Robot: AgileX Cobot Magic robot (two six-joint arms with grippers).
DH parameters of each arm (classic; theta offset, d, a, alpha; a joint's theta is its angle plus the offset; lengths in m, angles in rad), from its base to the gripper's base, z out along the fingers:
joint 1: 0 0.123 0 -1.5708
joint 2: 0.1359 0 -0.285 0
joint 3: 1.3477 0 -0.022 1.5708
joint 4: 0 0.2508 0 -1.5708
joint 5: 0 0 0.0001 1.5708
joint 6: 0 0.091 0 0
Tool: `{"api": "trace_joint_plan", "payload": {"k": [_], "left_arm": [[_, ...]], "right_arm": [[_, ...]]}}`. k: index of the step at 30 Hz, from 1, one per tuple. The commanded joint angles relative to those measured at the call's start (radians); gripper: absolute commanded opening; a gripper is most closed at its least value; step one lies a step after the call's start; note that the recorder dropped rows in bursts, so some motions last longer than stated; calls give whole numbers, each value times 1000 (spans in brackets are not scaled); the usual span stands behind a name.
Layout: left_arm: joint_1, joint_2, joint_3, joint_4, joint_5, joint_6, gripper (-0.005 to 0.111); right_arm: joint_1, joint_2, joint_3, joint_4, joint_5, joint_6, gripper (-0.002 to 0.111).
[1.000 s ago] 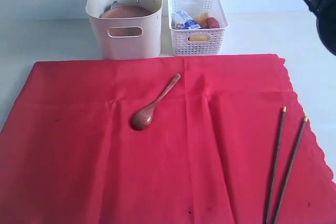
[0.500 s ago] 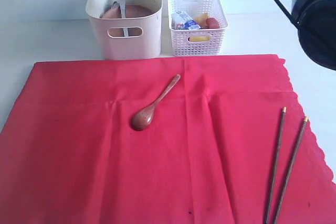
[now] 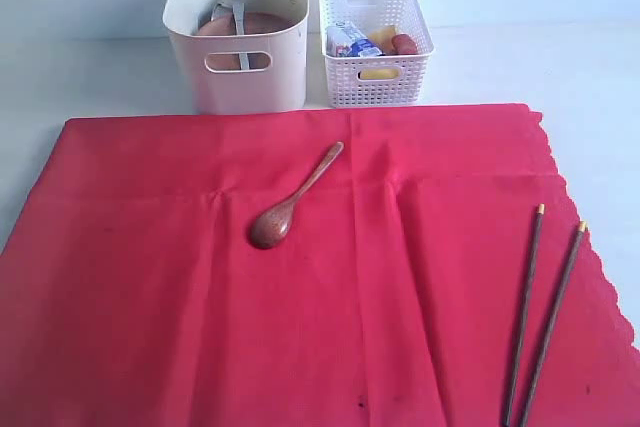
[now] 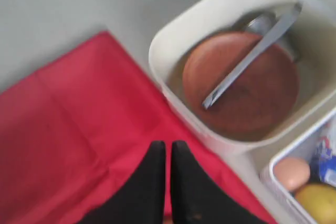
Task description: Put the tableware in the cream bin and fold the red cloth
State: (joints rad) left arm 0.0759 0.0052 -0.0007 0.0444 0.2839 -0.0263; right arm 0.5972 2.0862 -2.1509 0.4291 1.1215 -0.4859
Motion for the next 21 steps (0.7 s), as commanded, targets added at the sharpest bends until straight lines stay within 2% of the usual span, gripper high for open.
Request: {"api": "trace_joint_plan", "payload": {"k": [1, 13, 15, 19, 21], "left_arm": [[-5, -5, 1, -4, -8, -8, 1], [-5, -5, 1, -4, -8, -8, 1], [-5, -5, 1, -4, -8, -8, 1], [-5, -5, 1, -4, -8, -8, 1], [-5, -5, 1, -4, -8, -8, 1]], "right_arm": [[-4, -126, 85, -99, 100, 26, 0], [-4, -626, 748, -335, 100, -75, 0], [-4, -674, 863, -335, 71, -87, 0], [-4, -714, 1069, -335, 49, -258, 0], [-4, -714, 1157, -374, 13, -282, 2]]}}
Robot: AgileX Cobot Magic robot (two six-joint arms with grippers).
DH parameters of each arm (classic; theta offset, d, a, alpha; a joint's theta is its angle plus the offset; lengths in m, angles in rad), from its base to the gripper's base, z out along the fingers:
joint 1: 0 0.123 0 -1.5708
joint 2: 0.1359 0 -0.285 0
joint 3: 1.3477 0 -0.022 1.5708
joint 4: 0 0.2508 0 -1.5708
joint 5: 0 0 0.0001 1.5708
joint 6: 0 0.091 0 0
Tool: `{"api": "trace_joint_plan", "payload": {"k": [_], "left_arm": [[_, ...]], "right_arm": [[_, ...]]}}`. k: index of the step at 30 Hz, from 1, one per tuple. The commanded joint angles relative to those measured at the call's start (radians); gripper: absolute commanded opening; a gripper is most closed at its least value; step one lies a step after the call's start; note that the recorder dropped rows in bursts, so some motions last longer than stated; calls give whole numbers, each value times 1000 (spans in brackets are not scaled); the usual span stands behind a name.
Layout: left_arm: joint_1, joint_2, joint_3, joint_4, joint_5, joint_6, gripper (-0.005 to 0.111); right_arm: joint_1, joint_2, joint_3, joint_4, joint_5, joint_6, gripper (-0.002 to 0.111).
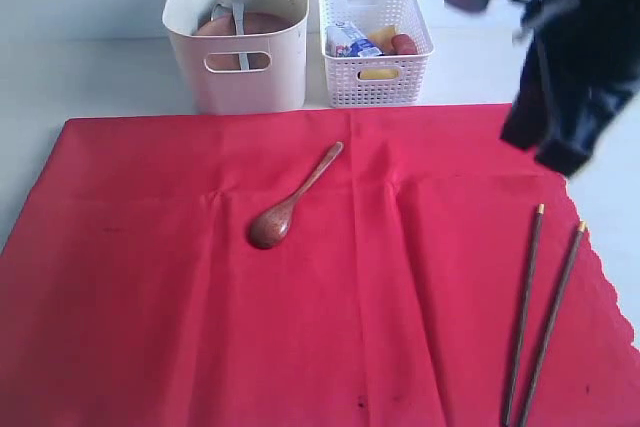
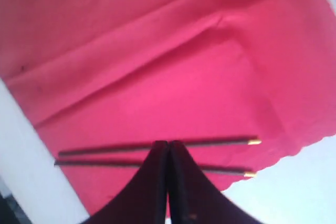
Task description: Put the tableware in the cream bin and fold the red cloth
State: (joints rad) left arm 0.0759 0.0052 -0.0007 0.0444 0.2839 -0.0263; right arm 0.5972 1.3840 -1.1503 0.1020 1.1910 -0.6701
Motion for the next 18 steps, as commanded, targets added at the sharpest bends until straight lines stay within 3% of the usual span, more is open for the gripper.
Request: {"api": "trace_joint_plan", "payload": {"k": [1, 6, 10, 13, 18], "left_arm": [[-5, -5, 1, -4, -8, -8, 1], [-5, -5, 1, -4, -8, -8, 1], [-5, -5, 1, -4, -8, -8, 1], [-5, -5, 1, -4, -8, -8, 1], [-5, -5, 1, -4, -8, -8, 1]], "right_arm": [[-4, -10, 203, -85, -92, -98, 4], [-4, -10, 351, -236, -198, -224, 23], [-4, -10, 410, -233, -255, -393, 53], [-4, 5, 438, -233, -270, -502, 70], [-4, 84, 456, -237, -359, -594, 74]]}}
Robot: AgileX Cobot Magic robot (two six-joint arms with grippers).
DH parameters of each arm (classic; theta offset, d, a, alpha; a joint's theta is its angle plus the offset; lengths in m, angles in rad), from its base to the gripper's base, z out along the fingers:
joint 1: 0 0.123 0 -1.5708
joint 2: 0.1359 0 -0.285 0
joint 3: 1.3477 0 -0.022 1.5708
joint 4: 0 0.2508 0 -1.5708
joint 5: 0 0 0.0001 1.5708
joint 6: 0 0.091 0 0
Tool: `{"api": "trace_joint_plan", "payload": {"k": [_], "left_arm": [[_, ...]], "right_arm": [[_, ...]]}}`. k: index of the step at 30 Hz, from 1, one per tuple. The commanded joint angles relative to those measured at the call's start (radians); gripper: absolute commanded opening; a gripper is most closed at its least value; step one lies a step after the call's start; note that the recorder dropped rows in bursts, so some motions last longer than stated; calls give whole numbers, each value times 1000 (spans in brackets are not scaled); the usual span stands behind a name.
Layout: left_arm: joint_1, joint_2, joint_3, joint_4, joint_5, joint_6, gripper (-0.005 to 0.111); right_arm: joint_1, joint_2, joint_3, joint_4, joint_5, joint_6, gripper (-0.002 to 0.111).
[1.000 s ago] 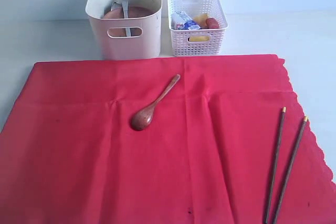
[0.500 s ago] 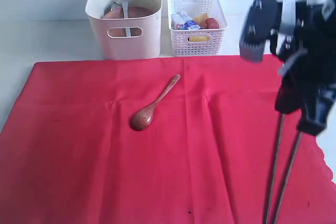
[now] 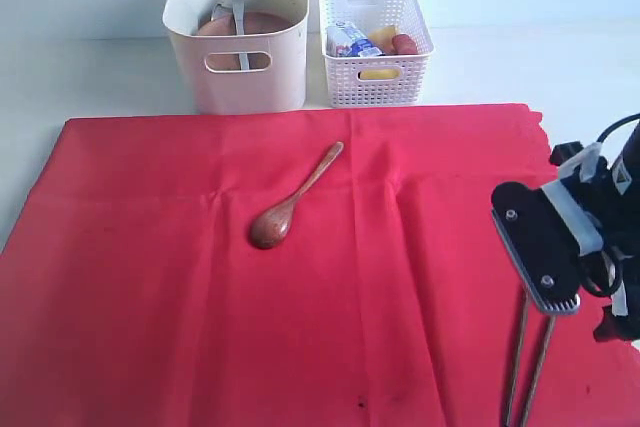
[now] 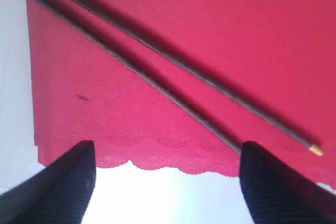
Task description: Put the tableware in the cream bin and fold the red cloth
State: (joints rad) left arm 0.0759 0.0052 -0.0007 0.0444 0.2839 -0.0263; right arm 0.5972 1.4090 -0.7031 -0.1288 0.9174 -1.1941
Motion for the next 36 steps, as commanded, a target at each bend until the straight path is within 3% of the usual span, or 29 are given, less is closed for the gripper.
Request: {"api": "trace_joint_plan", "payload": {"k": [1, 10, 27, 36], "left_arm": [[-5, -5, 1, -4, -8, -8, 1], [-5, -5, 1, -4, -8, -8, 1], [-5, -5, 1, -4, -8, -8, 1], [-5, -5, 1, -4, -8, -8, 1]], "right_arm": [[-4, 81, 9, -6, -113, -70, 74], [-4, 253, 9, -86, -182, -130, 74], [-4, 352, 9, -122, -314, -128, 73], [-4, 352, 9, -112, -339, -6, 39]]}}
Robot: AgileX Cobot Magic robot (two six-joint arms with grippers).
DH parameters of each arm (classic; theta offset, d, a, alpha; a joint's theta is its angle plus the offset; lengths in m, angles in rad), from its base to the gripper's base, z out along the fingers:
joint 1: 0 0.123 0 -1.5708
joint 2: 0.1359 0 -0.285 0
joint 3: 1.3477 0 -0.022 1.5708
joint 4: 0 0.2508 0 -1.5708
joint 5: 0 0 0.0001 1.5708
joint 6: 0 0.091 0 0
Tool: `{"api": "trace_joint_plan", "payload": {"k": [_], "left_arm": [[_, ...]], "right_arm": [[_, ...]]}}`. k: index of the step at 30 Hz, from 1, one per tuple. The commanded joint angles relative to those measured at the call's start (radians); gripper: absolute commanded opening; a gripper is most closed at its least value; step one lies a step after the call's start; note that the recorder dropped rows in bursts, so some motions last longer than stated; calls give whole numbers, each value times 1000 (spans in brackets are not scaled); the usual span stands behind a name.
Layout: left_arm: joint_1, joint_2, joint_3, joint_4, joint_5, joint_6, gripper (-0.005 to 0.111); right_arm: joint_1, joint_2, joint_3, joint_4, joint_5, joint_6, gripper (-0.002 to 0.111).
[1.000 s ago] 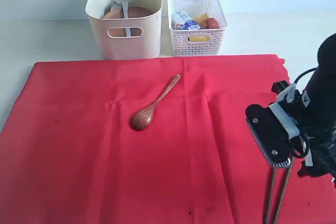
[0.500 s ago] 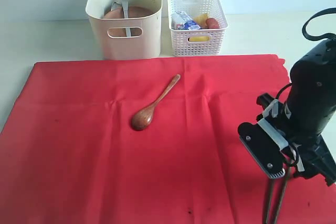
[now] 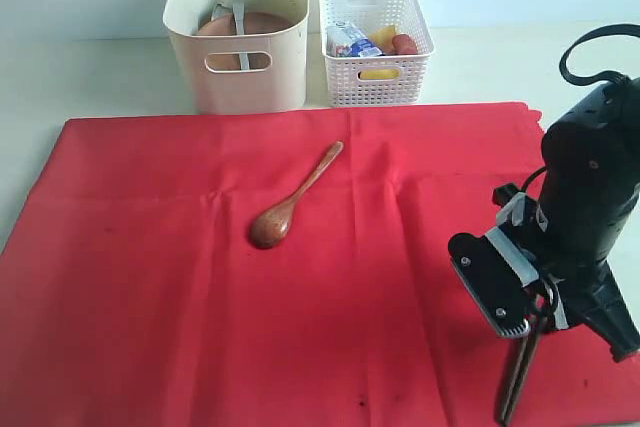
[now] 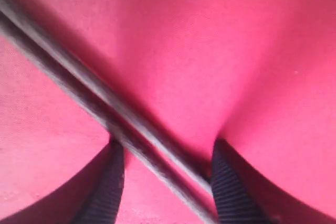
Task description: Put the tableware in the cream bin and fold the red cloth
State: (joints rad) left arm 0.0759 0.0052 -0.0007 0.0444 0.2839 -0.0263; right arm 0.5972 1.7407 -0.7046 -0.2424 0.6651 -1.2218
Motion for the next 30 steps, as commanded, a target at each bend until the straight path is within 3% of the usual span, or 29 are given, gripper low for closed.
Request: {"api": "trace_joint_plan", "payload": {"k": [1, 11, 18, 24, 30], "left_arm": [[-5, -5, 1, -4, -8, -8, 1], [-5, -5, 1, -4, -8, -8, 1], [-5, -5, 1, -4, -8, -8, 1], [-5, -5, 1, -4, -8, -8, 1], [-5, -5, 1, -4, -8, -8, 1]], "right_arm": [[-4, 21, 11, 2, -89, 21, 33], [-4, -65, 7, 2, -81, 101, 0], [-4, -127, 7, -7, 82, 97, 0], [-4, -127, 7, 2, 57, 97, 0], [-4, -82, 10, 6, -40, 117, 17]]}}
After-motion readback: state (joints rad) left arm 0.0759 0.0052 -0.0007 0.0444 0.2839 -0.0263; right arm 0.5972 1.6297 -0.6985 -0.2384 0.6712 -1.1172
